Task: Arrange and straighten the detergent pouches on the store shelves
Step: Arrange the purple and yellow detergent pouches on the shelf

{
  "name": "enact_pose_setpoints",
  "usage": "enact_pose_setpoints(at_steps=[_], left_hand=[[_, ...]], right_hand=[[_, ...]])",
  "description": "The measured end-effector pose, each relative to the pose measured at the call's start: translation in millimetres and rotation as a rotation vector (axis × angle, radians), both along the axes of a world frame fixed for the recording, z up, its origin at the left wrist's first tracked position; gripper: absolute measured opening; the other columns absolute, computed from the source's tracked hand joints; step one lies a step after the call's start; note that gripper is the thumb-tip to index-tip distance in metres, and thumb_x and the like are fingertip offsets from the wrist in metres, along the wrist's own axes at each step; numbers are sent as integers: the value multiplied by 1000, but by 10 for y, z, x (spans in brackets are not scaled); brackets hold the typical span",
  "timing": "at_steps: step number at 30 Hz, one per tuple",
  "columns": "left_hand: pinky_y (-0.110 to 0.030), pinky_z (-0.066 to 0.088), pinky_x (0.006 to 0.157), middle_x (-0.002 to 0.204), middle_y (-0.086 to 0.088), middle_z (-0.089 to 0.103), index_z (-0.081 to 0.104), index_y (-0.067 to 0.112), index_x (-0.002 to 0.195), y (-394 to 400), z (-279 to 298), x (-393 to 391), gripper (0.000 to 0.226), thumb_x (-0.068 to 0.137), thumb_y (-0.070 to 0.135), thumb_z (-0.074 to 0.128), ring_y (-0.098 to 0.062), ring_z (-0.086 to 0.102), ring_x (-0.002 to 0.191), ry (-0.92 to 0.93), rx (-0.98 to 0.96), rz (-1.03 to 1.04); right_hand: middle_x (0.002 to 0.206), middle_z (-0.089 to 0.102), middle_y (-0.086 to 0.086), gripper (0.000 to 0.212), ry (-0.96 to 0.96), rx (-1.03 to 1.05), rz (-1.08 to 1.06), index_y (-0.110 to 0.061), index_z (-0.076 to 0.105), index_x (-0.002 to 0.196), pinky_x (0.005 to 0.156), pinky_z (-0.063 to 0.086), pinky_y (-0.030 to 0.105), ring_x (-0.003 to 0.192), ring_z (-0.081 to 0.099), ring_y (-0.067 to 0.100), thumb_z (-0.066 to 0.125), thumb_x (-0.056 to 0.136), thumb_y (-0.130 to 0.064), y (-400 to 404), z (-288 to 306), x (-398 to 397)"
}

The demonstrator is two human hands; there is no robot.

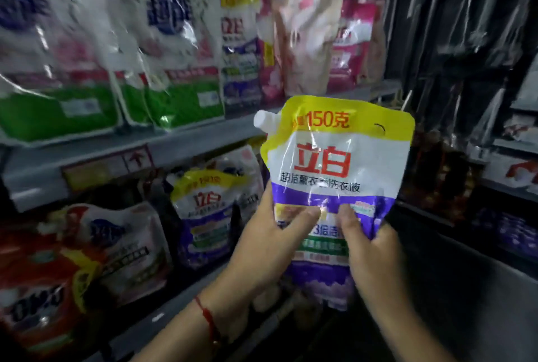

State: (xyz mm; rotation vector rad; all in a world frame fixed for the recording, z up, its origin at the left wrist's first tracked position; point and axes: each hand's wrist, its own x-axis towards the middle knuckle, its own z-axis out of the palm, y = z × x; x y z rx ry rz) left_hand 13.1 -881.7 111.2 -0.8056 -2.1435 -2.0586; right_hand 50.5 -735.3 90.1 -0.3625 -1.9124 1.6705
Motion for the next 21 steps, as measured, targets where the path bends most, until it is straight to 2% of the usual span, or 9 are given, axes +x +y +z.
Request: enact_pose_setpoints(at_steps=[2, 4, 5, 8, 12, 14, 18, 21], left_hand=[[-31, 55, 90, 117, 20, 70, 51, 42, 128, -37, 243, -164, 40, 93, 33, 68, -1, 68, 105, 72, -54, 85], [-44, 55, 93, 119, 17, 70, 49, 48, 127, -98, 474, -358, 43, 90, 42, 69, -6, 68, 107, 125, -89, 136], [-43, 56, 92, 118, 17, 70, 48, 49, 127, -118, 600, -442, 43, 90, 43, 69, -7, 69, 106, 153, -95, 145], [-26, 58, 83, 118, 19, 70, 43, 49, 132, -169, 950, -686, 50, 90, 35, 67, -5, 69, 105, 225, -102, 140], [-37, 59, 88, 120, 0, 72, 42, 49, 131, -103, 1370, -1019, 52, 91, 28, 69, -19, 70, 109, 299, -109, 192], [-41, 59, 87, 119, -5, 71, 41, 46, 134, -13, 1518, -1189, 57, 90, 28, 71, -22, 70, 108, 346, -134, 239], [-54, 57, 88, 126, -9, 68, 34, 33, 143, 153, 1730, -1608, 64, 91, 22, 69, -27, 69, 111, 368, -147, 339], [-50, 60, 85, 127, -1, 66, 35, 36, 140, 218, 1871, -1941, 59, 91, 24, 67, -19, 68, 112, 434, -235, 534]], right_hand=[[80, 76, -6, 45, 61, -45, 76, -25, 73, 91, 80, 57, 49, 79, 73, 16, 64, 75, -67, 1, 219, -300], [81, 76, -3, 44, 115, -86, 181, -21, 73, 92, 79, 58, 50, 77, 74, 19, 66, 76, -61, 11, 463, -617], [79, 76, -1, 41, 131, -107, 234, -17, 72, 90, 77, 58, 49, 74, 74, 20, 68, 80, -56, 24, 595, -764], [78, 75, 7, 29, 189, -156, 383, -13, 71, 87, 71, 60, 49, 73, 74, 25, 65, 90, -42, 97, 997, -1181], [88, 77, 3, 21, 298, -179, 559, -19, 73, 96, 77, 60, 47, 81, 74, 24, 61, 94, -35, 252, 1451, -1762], [88, 77, 4, 18, 336, -188, 623, -19, 73, 93, 76, 60, 46, 81, 74, 25, 61, 95, -33, 345, 1619, -2080], [87, 77, 6, 25, 387, -214, 711, -14, 72, 95, 71, 60, 41, 78, 75, 25, 61, 94, -37, 434, 1948, -2663], [90, 77, 7, 38, 406, -258, 739, -11, 70, 104, 71, 61, 40, 80, 75, 25, 55, 96, -45, 365, 2164, -3025]])
